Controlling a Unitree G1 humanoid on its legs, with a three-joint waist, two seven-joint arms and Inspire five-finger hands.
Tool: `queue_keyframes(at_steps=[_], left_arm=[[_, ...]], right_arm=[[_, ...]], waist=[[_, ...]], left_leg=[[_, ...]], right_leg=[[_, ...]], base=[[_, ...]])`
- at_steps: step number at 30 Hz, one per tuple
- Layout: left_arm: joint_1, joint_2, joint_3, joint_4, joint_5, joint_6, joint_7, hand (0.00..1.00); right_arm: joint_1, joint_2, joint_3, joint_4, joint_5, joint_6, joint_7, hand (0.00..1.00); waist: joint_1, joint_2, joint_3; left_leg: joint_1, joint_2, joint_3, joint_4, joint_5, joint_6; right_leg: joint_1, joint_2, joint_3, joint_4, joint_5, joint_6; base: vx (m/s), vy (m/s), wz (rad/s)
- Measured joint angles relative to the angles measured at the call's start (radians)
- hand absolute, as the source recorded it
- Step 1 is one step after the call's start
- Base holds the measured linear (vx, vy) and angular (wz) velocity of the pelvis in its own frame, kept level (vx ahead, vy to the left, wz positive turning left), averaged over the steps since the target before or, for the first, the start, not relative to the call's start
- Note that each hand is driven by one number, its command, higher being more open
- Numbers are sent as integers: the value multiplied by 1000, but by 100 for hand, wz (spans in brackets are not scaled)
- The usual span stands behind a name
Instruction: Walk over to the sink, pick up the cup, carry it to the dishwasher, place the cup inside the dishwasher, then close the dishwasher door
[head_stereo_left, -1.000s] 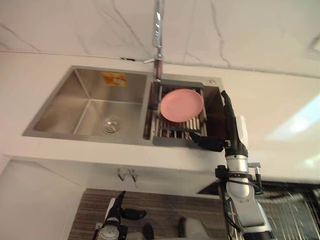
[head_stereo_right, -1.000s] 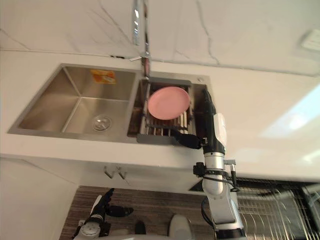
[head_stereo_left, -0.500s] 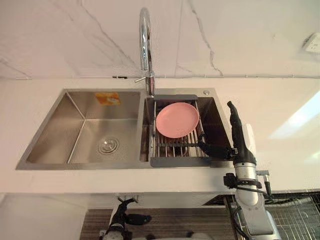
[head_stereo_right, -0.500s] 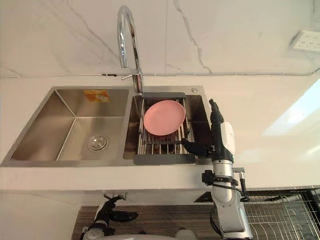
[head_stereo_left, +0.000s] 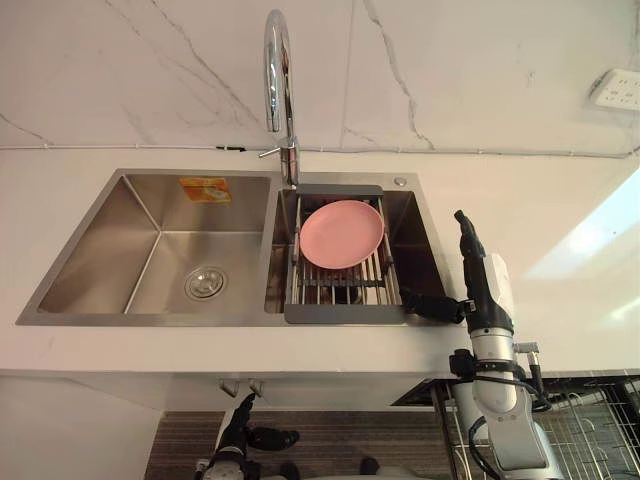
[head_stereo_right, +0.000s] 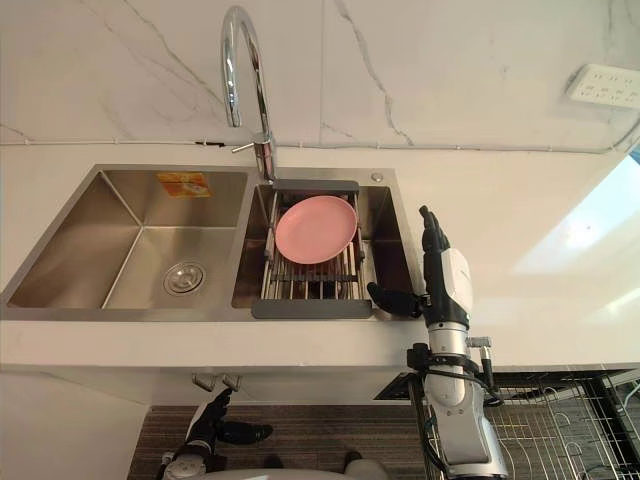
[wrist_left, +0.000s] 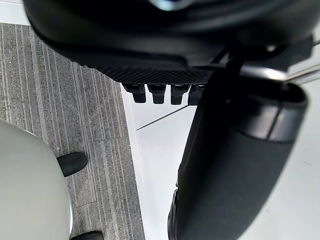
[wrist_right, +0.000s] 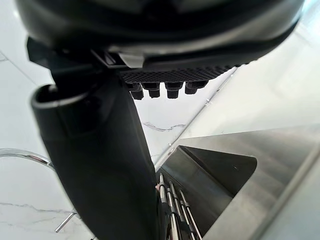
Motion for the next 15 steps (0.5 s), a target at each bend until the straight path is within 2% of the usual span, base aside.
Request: queue_keyframes(at_steps=[9,15], left_arm=[[2,-4,17,4,0,5,5,100],[12,-18,78,8,-3,9,11,100]], right_arm=[[1,32,13,0,1,6,0,100],[1,55,86,-11,11,12,0,100]], waist=[[-3,1,0],[-9,1,1]], left_leg=[[16,2,20,0,0,0],[24,5,18,-2,-1,-2]], right_leg=[[7,1,24,-1,0,0],[17,-1,19,0,0,0]], base=[[-3,-2,-6],[-27,-17,2]])
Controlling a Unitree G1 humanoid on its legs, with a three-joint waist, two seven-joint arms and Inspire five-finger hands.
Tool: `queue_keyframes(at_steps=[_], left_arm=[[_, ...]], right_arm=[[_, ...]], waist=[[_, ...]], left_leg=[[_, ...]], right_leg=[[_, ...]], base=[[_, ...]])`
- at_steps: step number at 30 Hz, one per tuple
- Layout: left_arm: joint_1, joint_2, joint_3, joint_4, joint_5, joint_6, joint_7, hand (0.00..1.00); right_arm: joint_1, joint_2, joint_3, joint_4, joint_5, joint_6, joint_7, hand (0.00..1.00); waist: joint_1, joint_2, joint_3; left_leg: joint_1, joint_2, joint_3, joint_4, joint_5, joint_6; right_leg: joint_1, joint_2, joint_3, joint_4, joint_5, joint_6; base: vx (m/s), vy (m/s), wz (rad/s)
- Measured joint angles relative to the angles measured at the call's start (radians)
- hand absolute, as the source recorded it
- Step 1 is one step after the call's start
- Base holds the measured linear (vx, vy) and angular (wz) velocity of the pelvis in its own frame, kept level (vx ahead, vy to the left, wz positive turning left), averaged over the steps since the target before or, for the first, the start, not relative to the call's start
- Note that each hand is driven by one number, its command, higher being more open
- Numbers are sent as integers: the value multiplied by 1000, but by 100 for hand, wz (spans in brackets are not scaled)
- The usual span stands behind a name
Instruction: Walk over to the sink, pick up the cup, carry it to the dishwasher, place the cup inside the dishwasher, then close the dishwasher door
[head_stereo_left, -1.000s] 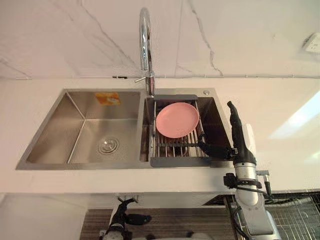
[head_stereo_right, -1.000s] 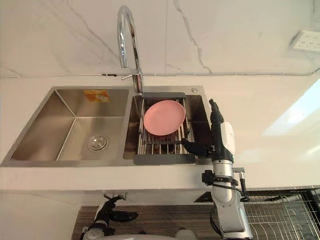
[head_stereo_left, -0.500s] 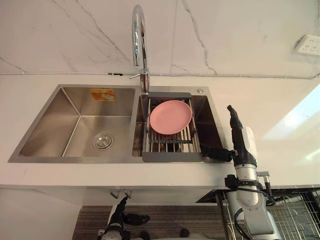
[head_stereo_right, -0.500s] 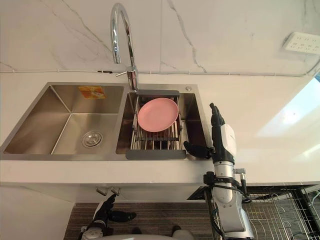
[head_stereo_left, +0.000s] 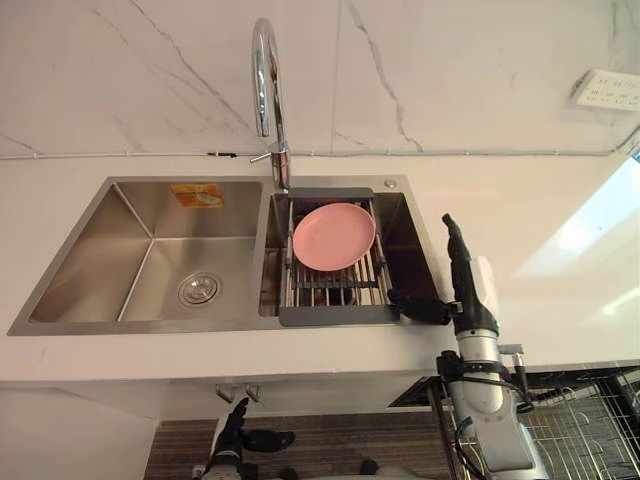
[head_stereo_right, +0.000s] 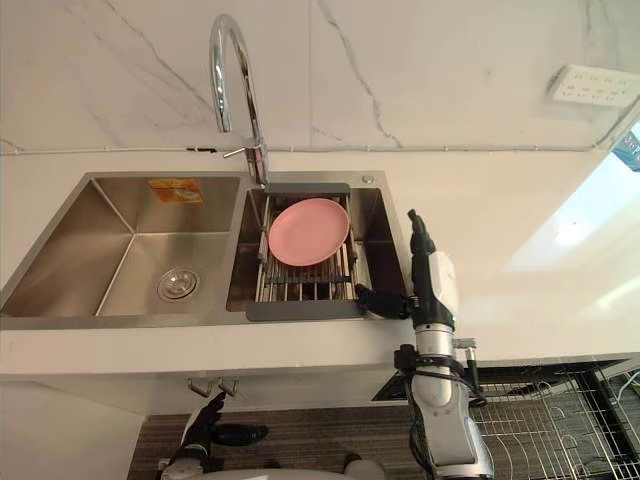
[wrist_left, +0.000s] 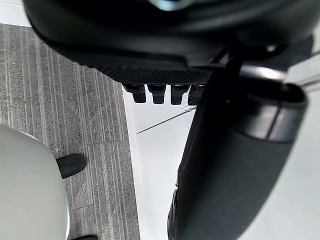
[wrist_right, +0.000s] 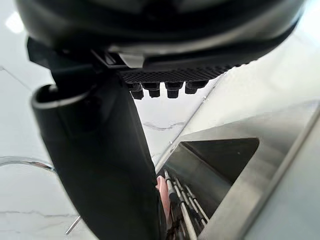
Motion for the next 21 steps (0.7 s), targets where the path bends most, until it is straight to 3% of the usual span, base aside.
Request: queue_keyframes(at_steps=[16,21], left_arm=[[3,-10,40,2,-21,1,8,100],[4,-9,40,-2,-26,1,8,100]], right_arm=[[-82,-64,83,-25,-13,-2,27,100],[-154,-100,100,23,-99,2,22,100]], waist=[[16,0,5],[20,0,6]], left_leg=[[0,-3,-46,-35,6,-1],[-8,-3,-52,-35,6,-1]], right_leg=[[7,-2,-55,-9,0,0],[5,-2,-65,-13,-1,1]], base=[[-21,-24,9],[25,-18,3]])
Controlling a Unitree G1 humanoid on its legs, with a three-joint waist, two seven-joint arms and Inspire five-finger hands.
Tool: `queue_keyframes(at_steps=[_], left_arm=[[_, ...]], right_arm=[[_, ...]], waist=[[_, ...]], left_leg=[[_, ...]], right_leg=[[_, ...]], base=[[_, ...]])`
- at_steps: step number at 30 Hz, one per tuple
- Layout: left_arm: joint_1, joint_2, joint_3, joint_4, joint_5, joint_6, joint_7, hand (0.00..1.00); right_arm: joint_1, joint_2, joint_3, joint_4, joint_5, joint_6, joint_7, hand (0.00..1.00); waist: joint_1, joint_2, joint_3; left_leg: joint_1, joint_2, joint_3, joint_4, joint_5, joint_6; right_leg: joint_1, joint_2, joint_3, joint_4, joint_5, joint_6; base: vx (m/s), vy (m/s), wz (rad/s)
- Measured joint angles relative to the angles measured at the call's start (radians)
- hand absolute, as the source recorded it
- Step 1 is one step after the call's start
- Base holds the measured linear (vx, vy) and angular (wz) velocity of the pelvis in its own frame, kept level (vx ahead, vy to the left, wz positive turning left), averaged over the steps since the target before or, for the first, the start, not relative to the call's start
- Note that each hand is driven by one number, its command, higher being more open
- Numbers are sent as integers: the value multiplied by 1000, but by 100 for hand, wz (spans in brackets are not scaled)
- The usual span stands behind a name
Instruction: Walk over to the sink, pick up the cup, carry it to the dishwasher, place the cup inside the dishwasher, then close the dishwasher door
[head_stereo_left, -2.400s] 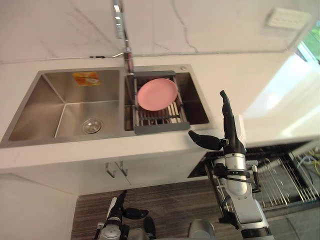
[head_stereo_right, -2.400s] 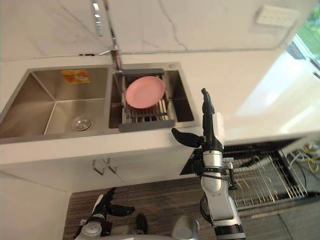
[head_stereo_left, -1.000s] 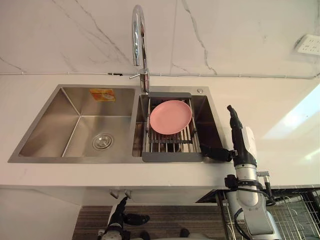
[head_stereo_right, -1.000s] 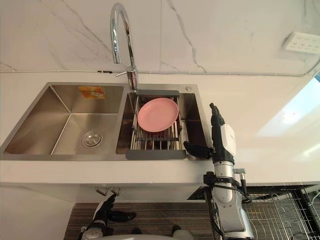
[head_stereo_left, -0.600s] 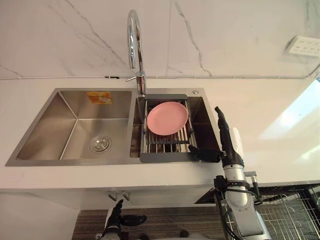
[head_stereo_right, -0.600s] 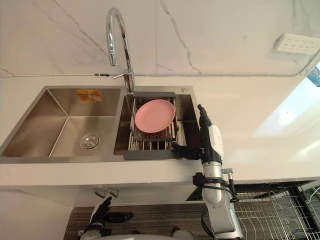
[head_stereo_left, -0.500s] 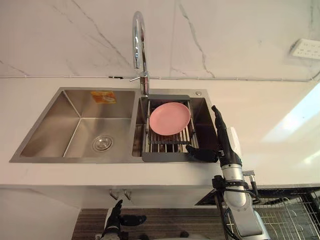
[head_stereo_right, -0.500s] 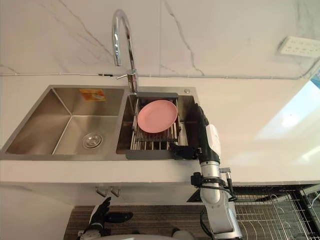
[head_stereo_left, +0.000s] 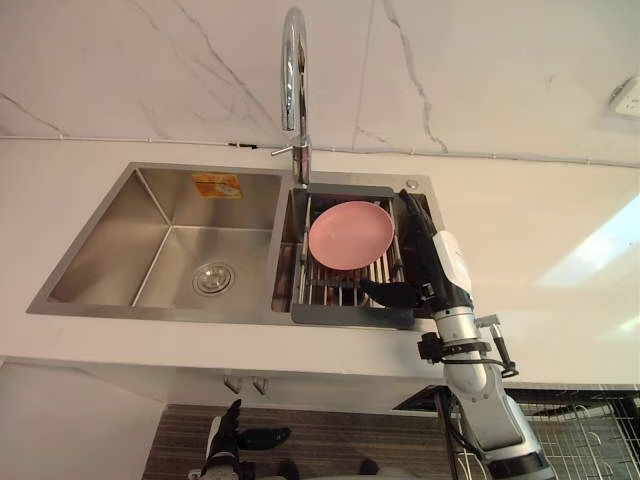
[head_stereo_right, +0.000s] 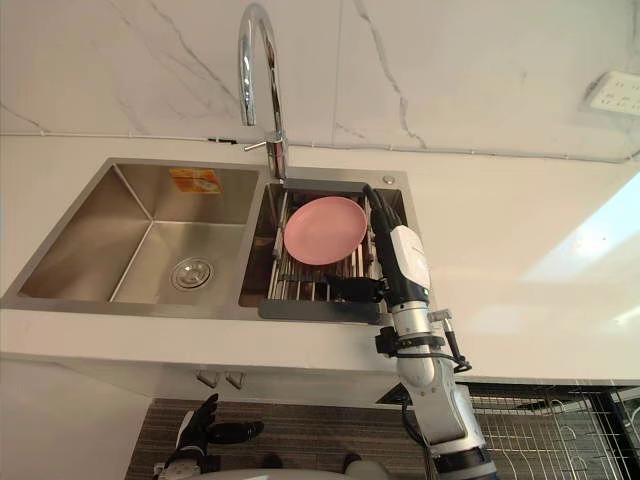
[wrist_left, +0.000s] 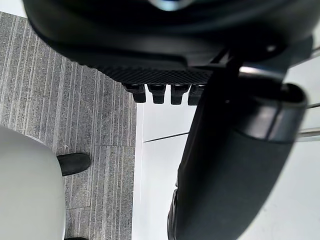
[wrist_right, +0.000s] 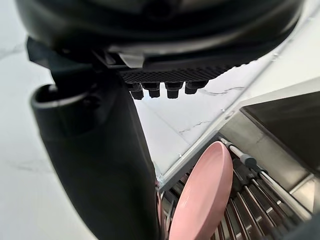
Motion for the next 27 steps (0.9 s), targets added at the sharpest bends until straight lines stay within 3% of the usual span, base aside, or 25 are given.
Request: queue_keyframes(at_steps=[14,27], left_arm=[[-2,0,-2,-35,0,-11,0,100],[-2,-3,-11,-45,0,-16,2,100]], right_arm=[[-122,-102,19,167,-153,26,-9,100],[-201,-109,17,232,-227,75,-54,100]], waist=[[19,1,33],[23,14,44]], left_leg=[[-43,-3,-12,25,1,0],[-75,-9,-27,37,2,3]], right_leg=[[-27,-5,-7,8,-2,1],[-63,-13,-17,40,-14,1]], base=[[-9,-8,2],[-42,-12,3]])
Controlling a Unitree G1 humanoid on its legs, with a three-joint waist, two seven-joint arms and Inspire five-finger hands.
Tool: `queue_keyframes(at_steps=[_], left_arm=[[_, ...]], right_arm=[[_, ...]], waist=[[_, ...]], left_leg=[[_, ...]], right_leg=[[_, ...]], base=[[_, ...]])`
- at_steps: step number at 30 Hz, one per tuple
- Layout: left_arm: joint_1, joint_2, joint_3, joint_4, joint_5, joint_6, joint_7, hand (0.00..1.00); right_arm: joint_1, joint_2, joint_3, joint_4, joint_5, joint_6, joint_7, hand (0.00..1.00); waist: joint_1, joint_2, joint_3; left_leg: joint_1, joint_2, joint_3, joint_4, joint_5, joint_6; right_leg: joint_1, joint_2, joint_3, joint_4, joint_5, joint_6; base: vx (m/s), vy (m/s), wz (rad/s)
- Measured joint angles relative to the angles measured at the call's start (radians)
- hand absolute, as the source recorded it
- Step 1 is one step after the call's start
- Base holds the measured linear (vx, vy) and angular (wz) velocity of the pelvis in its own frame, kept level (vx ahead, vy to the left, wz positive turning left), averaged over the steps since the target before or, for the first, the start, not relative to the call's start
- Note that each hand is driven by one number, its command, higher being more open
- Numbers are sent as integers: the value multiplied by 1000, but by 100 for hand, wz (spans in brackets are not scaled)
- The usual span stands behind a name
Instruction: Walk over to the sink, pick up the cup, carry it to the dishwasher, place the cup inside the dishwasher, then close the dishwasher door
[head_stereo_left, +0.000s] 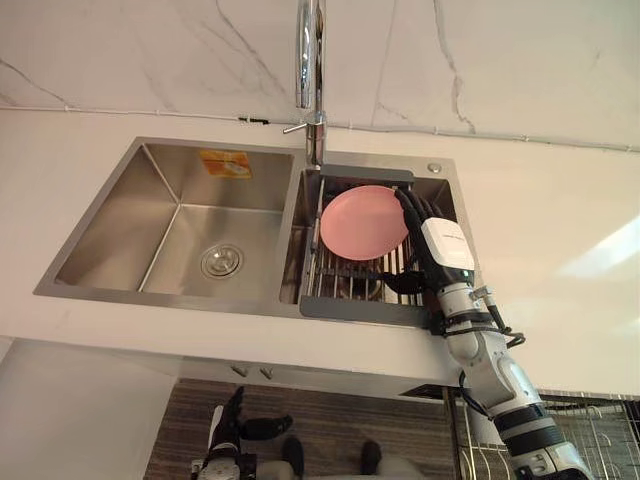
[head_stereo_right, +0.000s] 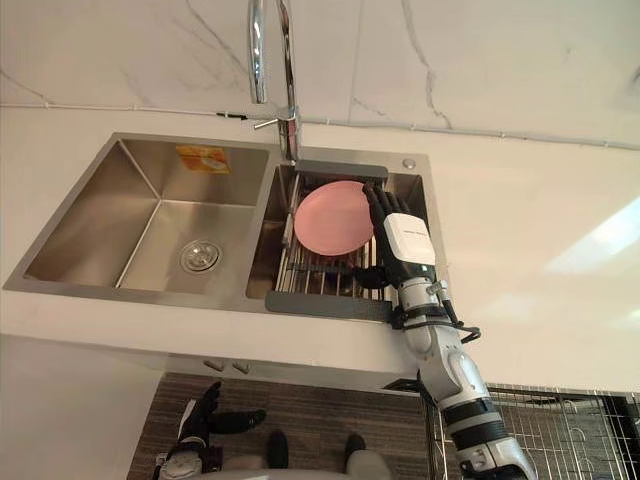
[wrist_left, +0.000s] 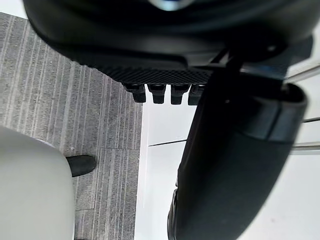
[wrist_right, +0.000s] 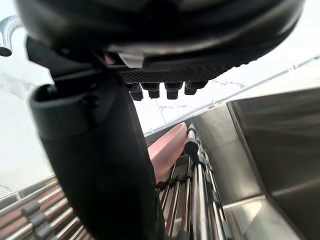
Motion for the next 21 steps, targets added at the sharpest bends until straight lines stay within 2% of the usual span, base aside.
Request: queue_keyframes(at_steps=[10,21], left_arm=[[-12,-3,-18,-8,-10,-8,3,100],[-24,-4,-23,-20,-29,-17,7,100]], right_arm=[[-102,9,-52,66,0,52,-72,100],[-210,9,-81,157,-10,86,-85,100]], waist=[[10,19,31],[22,27,72]], left_leg=[[-30,-4,-22,-16,18,2],[-43,-4,-25,-18,31,-1]], right_leg=[[-28,2,-20,1,1,0],[-40,-4,-23,1,2,0]], base=[[-23,-14,6],[-1,0,0]])
